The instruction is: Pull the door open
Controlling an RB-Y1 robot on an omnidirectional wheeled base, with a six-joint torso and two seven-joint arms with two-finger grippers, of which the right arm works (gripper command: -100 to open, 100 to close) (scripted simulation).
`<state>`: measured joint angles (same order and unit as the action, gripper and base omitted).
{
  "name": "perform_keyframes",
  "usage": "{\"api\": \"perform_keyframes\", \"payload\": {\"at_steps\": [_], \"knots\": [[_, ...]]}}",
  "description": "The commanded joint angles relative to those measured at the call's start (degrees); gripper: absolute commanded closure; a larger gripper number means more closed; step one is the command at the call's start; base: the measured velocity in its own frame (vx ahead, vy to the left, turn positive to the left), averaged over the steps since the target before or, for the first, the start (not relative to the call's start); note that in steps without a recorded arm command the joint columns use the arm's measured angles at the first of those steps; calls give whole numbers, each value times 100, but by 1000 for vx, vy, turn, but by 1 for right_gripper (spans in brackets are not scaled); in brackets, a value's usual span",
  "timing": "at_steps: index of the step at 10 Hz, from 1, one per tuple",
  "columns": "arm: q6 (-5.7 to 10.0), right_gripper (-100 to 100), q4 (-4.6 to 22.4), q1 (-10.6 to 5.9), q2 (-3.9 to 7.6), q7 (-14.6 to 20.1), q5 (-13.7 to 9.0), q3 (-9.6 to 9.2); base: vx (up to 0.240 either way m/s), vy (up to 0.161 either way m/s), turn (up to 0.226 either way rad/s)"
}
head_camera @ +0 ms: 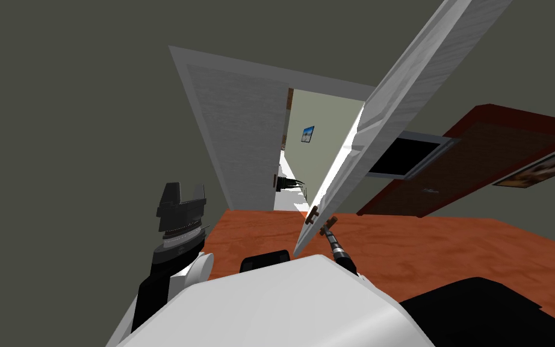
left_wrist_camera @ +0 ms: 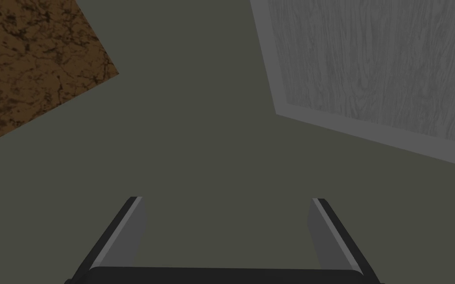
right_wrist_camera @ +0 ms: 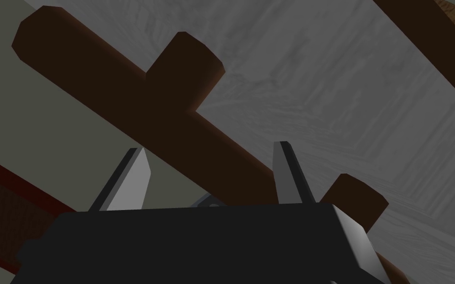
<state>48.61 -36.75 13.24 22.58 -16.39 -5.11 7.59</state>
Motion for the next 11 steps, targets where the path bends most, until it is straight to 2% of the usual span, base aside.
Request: {"api": "perform_keyframes", "payload": {"at_steps": [1,9,10,11], "knots": [[-17,100,47,-84,-35,190,-34,-31,-31,-29,16],[-17,100,47,-84,-35,190,-34,-31,-1,0,1],[35,100,104,-91,24,169,5,-77,-43,-25,3],[36,100,103,-97,22,202,2,-89,-65,-48,11]]}}
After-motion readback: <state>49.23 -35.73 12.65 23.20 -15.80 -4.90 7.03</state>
